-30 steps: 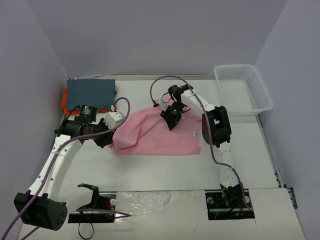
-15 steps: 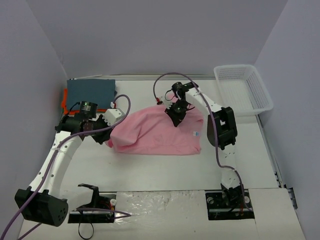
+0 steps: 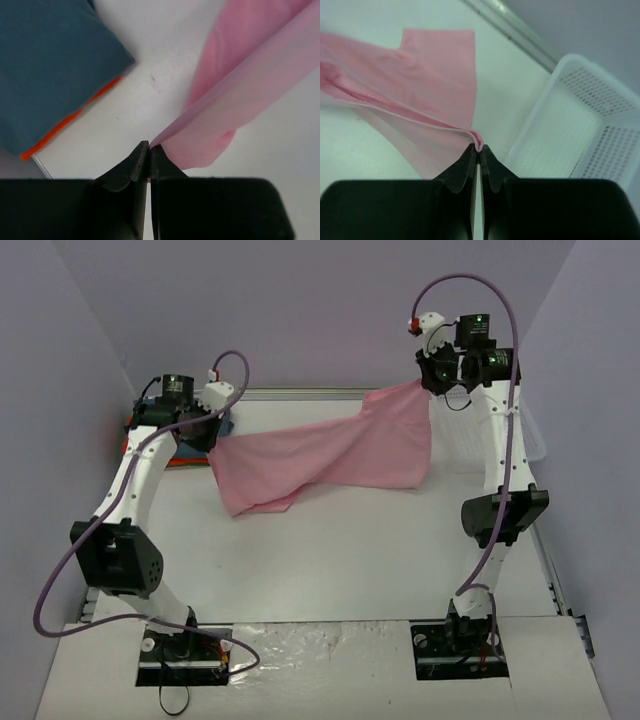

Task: Fold and stack the t-shirts
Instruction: Flatten out the tshirt

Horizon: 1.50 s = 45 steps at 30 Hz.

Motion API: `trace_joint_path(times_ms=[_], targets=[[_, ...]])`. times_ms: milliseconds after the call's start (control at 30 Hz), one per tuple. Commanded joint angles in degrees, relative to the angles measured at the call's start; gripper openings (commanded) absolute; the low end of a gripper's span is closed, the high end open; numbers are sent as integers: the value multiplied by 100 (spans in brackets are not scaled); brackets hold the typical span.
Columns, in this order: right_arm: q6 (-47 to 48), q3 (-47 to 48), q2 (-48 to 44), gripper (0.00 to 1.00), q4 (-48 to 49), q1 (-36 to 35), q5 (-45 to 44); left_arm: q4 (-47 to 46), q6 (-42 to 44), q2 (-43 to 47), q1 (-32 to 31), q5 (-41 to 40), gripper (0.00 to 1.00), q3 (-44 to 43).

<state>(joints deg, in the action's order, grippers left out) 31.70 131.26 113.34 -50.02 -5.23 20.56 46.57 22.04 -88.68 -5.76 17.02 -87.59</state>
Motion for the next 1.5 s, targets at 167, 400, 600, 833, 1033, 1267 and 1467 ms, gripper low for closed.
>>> trace_joint_path(times_ms=[167, 400, 600, 833, 1033, 1267, 1467], targets=[[-314, 780, -864, 0, 256, -39, 483, 211, -719, -125, 224, 468, 2, -2569], [-437, -977, -2806, 0, 317, -48, 810, 327, -526, 1762, 224, 917, 2, -1054], [-612, -2666, -4651, 0, 309, -48, 968, 845, -341, 3286, 207, 1242, 2, 345], [-982, -2624, -5164, 0, 317, -30, 854, 994, -727, 4131, 215, 1041, 2, 323], [-1245, -1719, -4278, 0, 528, 22, 301, 1022, -965, 3378, 207, 971, 2, -758], [-1377, -1559, -2522, 0, 1116, 22, -113, 433, -1096, 1858, 216, 611, 2, -532], [-1272, -1192, -801, 0, 1425, 14, -315, -183, -1176, -67, 215, 637, 2, -679]])
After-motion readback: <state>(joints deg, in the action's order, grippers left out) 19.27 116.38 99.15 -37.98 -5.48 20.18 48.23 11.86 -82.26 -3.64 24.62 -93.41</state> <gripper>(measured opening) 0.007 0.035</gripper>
